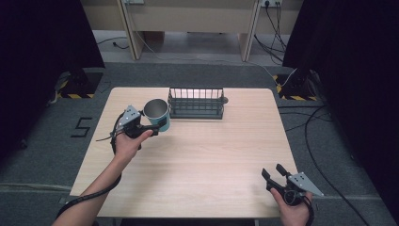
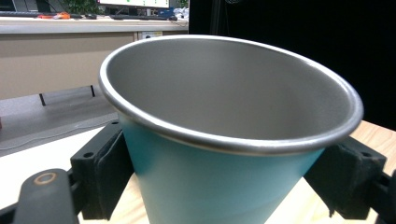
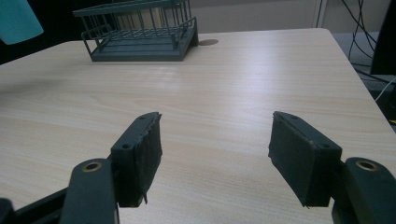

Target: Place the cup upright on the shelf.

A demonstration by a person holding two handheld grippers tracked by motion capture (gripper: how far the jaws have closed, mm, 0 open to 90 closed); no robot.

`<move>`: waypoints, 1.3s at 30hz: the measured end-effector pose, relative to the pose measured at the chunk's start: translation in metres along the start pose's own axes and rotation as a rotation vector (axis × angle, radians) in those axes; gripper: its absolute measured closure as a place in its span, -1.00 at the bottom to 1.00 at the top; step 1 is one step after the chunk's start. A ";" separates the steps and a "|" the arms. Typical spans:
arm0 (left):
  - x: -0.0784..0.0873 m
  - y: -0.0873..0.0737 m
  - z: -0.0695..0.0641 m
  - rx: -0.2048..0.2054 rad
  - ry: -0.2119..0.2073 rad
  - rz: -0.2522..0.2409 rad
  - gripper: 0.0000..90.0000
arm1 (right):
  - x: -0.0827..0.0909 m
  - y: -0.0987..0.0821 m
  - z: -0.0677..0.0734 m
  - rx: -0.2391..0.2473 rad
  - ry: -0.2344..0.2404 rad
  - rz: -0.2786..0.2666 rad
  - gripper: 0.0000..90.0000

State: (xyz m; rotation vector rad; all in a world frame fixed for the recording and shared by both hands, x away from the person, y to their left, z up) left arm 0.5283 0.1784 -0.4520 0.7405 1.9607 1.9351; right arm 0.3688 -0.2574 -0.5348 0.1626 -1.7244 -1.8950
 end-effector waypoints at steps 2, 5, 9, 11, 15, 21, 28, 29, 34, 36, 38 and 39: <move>-0.003 0.002 -0.001 -0.001 0.000 -0.001 -0.66 | 0.000 0.000 0.000 -0.001 0.000 -0.001 -0.23; -0.008 0.006 -0.002 -0.002 -0.001 -0.003 -0.66 | 0.000 0.000 0.000 -0.003 0.000 0.000 -0.23; -0.014 0.009 -0.003 -0.001 0.001 -0.005 -0.66 | 0.000 0.000 0.000 -0.004 0.000 -0.001 -0.23; -0.016 0.010 -0.003 -0.002 0.002 -0.005 -0.66 | 0.000 0.000 -0.001 0.004 -0.002 -0.002 -0.23; -0.021 0.014 -0.004 -0.002 0.003 -0.009 -0.66 | 0.000 0.000 -0.001 -0.006 0.002 -0.001 -0.23; -0.030 0.017 -0.004 -0.006 0.003 -0.006 -0.66 | 0.000 0.000 -0.001 -0.007 0.003 -0.001 -0.23; -0.039 0.020 -0.006 -0.015 0.002 0.002 -0.66 | 0.000 0.000 -0.001 0.003 0.000 -0.001 -0.23; -0.040 0.021 -0.006 -0.015 0.004 0.002 -0.66 | 0.000 0.000 -0.001 0.003 0.001 -0.001 -0.23; -0.047 0.025 -0.006 -0.018 0.006 0.000 -0.66 | 0.000 0.000 -0.001 0.005 0.001 -0.001 -0.23; -0.049 0.026 -0.006 -0.020 0.006 0.001 -0.66 | 0.000 0.000 0.000 -0.002 0.004 0.000 -0.23; -0.051 0.027 -0.007 -0.019 0.006 0.002 -0.66 | 0.000 0.000 0.000 -0.002 0.004 0.000 -0.23; -0.052 0.027 -0.007 -0.018 0.006 0.003 -0.66 | 0.000 0.000 0.000 -0.002 0.005 0.000 -0.23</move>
Point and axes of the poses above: each handheld gripper's, and its own axes: x roughly backward along the jaws, y roughly out of its top, z roughly to its left, the point moved 8 cm from there along -x, roughly forward along the jaws, and after that the axes turned 7 degrees about y, right-handed, at the moved point
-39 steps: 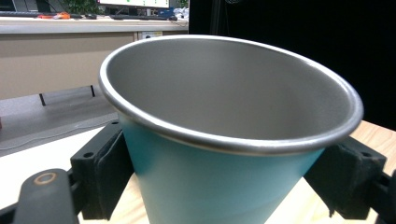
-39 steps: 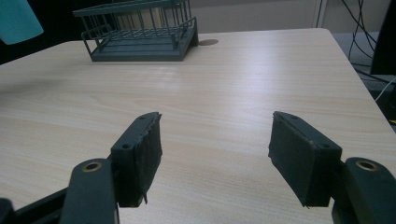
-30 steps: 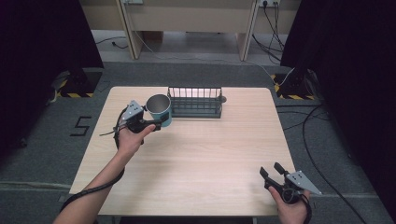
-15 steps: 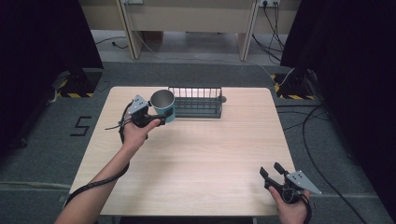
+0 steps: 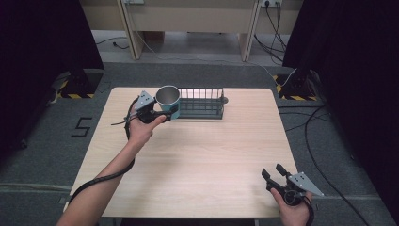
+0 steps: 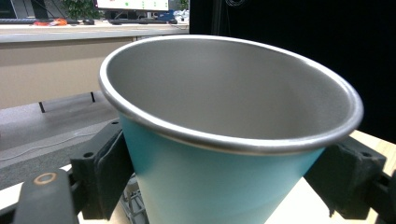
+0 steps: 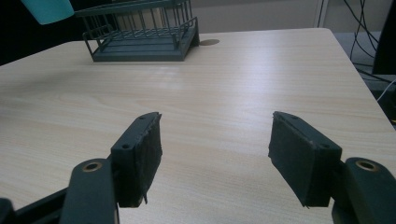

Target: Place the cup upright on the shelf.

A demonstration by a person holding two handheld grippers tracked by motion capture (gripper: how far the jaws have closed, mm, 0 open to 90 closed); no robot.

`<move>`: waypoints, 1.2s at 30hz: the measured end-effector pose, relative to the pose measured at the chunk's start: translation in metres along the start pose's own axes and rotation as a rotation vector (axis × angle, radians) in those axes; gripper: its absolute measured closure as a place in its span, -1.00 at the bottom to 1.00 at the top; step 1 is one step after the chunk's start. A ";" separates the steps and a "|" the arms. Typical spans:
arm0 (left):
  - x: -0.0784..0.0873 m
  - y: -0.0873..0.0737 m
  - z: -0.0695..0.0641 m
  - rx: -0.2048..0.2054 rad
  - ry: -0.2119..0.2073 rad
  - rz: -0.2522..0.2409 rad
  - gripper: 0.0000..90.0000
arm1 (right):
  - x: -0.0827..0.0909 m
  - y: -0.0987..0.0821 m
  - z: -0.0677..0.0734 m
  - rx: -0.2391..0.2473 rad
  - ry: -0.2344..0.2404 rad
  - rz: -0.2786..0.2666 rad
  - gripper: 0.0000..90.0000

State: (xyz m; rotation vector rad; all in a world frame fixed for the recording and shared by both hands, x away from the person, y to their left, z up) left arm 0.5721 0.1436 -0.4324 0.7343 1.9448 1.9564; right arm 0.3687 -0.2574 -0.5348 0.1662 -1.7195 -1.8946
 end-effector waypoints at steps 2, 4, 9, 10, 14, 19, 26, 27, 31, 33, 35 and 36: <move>-0.002 0.001 0.000 -0.003 0.001 0.002 -0.66 | 0.000 0.000 0.000 -0.001 0.000 0.000 -0.23; -0.004 0.002 0.000 -0.002 0.002 0.001 -0.66 | 0.000 0.000 -0.001 0.006 -0.003 -0.002 -0.23; -0.009 0.005 0.000 0.000 0.005 -0.003 -0.66 | 0.000 0.000 -0.001 0.007 -0.003 -0.002 -0.23; -0.011 0.006 0.000 0.000 0.005 -0.004 -0.66 | 0.000 0.000 -0.001 0.006 -0.003 -0.002 -0.23; -0.014 0.007 0.000 0.002 0.008 -0.005 -0.66 | 0.000 0.000 -0.001 -0.007 0.000 -0.004 -0.23; -0.019 0.011 0.000 -0.001 0.011 -0.007 -0.66 | 0.000 0.000 -0.001 -0.006 0.001 -0.002 -0.22; -0.028 0.017 -0.004 -0.006 0.006 -0.013 -0.66 | 0.000 0.000 -0.001 -0.008 0.001 -0.003 -0.22; -0.028 0.018 -0.005 -0.010 0.005 -0.012 -0.66 | 0.000 0.000 -0.001 -0.007 0.001 -0.003 -0.22; -0.033 0.020 -0.007 -0.005 0.001 -0.015 -0.66 | 0.000 0.000 -0.001 -0.007 0.002 -0.006 -0.22; -0.035 0.020 -0.007 -0.003 0.002 -0.017 -0.66 | 0.000 0.000 -0.001 -0.008 0.002 -0.006 -0.22; -0.037 0.021 -0.008 -0.003 0.003 -0.015 -0.66 | 0.001 0.000 -0.001 -0.008 0.003 -0.007 -0.22; -0.038 0.021 -0.008 -0.004 0.002 -0.016 -0.66 | 0.001 0.000 -0.001 -0.009 0.003 -0.006 -0.22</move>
Point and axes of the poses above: each handheld gripper's, and its own axes: x roughly backward along the jaws, y roughly out of its top, z roughly to its left, the point moved 8 cm from there along -x, roughly forward along the jaws, and after that the axes turned 7 degrees about y, right-handed, at the moved point
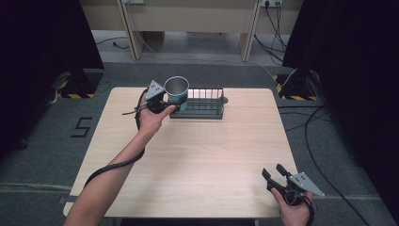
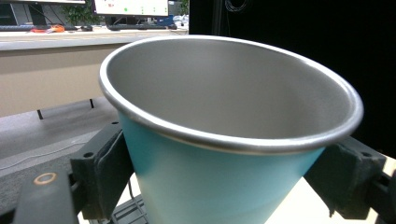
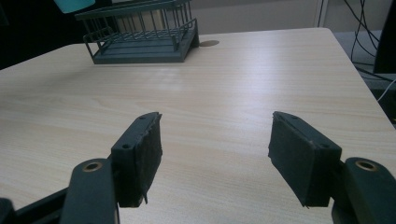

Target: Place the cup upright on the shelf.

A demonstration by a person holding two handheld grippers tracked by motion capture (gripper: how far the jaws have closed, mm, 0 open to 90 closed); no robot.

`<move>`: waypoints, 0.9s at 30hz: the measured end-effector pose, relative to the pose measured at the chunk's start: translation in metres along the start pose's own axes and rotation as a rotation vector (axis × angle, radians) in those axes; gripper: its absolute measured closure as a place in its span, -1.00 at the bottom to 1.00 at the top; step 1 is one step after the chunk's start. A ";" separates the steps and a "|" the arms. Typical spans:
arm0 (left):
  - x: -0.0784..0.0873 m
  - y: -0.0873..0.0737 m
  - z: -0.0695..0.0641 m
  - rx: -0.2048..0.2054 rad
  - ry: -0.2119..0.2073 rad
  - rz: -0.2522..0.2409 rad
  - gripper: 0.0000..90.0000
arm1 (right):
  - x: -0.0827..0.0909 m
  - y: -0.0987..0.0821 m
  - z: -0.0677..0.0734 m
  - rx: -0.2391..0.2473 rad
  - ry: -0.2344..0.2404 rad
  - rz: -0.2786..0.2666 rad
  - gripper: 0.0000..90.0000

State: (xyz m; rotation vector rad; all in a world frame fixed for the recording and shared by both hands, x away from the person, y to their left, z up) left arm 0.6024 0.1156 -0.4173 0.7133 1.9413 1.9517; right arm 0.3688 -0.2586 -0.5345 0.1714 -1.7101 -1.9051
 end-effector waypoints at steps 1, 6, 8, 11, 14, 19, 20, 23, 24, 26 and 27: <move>-0.001 0.000 0.000 0.001 0.000 0.001 -0.66 | 0.000 0.000 0.000 0.000 0.000 0.000 -0.22; -0.005 0.002 0.000 0.002 0.003 -0.001 -0.66 | 0.000 0.000 0.000 -0.002 0.002 -0.002 -0.22; -0.006 0.004 0.000 0.003 0.004 -0.002 -0.66 | 0.000 0.000 0.000 -0.002 0.002 -0.002 -0.22; -0.009 0.006 0.000 0.001 0.003 -0.004 -0.66 | 0.000 0.000 0.000 0.001 0.001 -0.002 -0.22; -0.012 0.008 0.000 0.000 0.001 -0.001 -0.66 | 0.000 0.000 -0.001 0.001 0.000 -0.003 -0.22; -0.018 0.009 0.001 -0.003 0.004 0.001 -0.66 | 0.000 0.000 0.000 -0.008 0.002 -0.003 -0.23; -0.019 0.010 0.002 -0.004 0.007 0.002 -0.66 | 0.000 0.000 0.000 -0.008 0.002 -0.004 -0.23; -0.022 0.011 0.003 -0.001 0.011 0.004 -0.66 | 0.000 0.000 0.000 -0.010 0.003 -0.004 -0.23; -0.023 0.011 0.003 0.000 0.010 0.004 -0.66 | 0.000 0.000 0.000 -0.010 0.003 -0.004 -0.23; -0.025 0.011 0.003 -0.001 0.010 0.007 -0.66 | 0.000 0.000 0.000 -0.012 0.003 -0.004 -0.23; -0.027 0.011 0.003 0.001 0.011 0.007 -0.66 | 0.000 0.000 0.000 -0.013 0.003 -0.004 -0.23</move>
Point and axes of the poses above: each handheld gripper's, and its own axes: x roughly backward along the jaws, y roughly out of its top, z roughly to its left, the point moved 8 cm from there along -x, roughly forward along the jaws, and after that the axes turned 7 degrees about y, right-handed, at the moved point
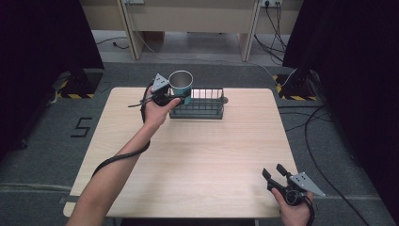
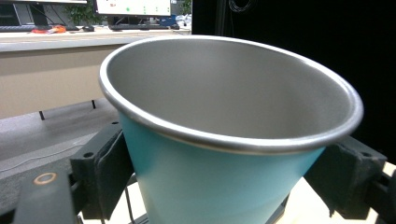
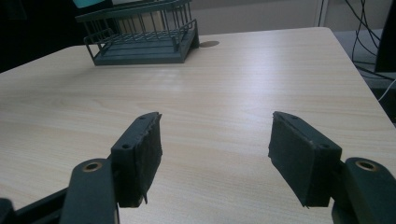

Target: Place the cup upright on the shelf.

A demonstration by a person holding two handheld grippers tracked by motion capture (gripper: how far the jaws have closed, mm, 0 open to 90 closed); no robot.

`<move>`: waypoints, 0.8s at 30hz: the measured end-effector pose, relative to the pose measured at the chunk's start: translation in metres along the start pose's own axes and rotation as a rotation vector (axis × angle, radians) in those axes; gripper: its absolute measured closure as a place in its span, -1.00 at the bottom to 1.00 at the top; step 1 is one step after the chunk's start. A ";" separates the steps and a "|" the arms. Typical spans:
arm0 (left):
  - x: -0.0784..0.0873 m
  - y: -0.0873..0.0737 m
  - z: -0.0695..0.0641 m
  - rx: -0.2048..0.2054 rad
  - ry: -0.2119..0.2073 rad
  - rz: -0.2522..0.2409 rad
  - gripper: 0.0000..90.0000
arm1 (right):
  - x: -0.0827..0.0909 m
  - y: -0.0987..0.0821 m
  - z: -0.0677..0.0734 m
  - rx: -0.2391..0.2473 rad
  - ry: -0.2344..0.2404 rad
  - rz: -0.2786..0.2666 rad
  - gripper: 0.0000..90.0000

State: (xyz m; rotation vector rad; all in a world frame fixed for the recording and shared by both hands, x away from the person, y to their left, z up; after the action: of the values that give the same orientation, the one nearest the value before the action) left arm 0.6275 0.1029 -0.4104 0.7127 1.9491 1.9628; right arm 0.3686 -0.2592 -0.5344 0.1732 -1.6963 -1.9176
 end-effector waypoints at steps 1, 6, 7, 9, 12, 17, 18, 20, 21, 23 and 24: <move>-0.001 0.000 0.000 0.000 0.001 0.001 -0.66 | 0.000 0.000 0.000 -0.001 0.000 0.000 -0.23; -0.007 -0.002 0.001 0.005 0.005 0.006 -0.66 | 0.000 0.000 0.000 -0.004 0.000 -0.002 -0.23; -0.008 -0.002 0.002 0.006 0.007 0.008 -0.66 | 0.000 0.000 0.000 -0.003 0.000 -0.002 -0.23; -0.010 -0.002 0.002 0.007 0.011 0.010 -0.66 | 0.000 0.000 -0.001 -0.005 0.000 -0.002 -0.23; -0.014 -0.002 0.003 0.006 0.016 0.014 -0.66 | 0.000 0.000 -0.001 -0.008 0.001 -0.002 -0.23; -0.019 -0.002 0.004 0.012 0.022 0.017 -0.66 | 0.000 0.000 0.000 -0.004 0.001 0.000 -0.23; -0.020 -0.002 0.003 0.013 0.022 0.017 -0.66 | 0.000 0.000 0.000 -0.003 0.001 0.000 -0.23; -0.022 -0.003 0.003 0.012 0.022 0.021 -0.66 | 0.000 0.000 0.000 -0.003 0.001 -0.001 -0.23; -0.023 -0.004 0.003 0.013 0.023 0.024 -0.66 | 0.000 0.000 0.000 -0.004 0.001 -0.001 -0.23; -0.025 -0.005 0.002 0.011 0.026 0.026 -0.66 | 0.000 0.000 0.000 -0.007 0.001 -0.002 -0.23; -0.026 -0.005 0.002 0.008 0.028 0.028 -0.66 | 0.000 0.000 0.000 -0.006 0.002 -0.002 -0.23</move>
State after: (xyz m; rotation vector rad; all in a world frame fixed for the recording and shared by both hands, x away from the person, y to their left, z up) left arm 0.6497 0.0915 -0.4193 0.7225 1.9742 1.9931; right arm 0.3685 -0.2597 -0.5343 0.1743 -1.6894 -1.9237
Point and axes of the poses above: each handheld gripper's, and its own axes: x roughly backward along the jaws, y roughly out of its top, z roughly to its left, the point moved 8 cm from there along -x, roughly forward along the jaws, and after that the axes turned 7 degrees about y, right-handed, at the moved point
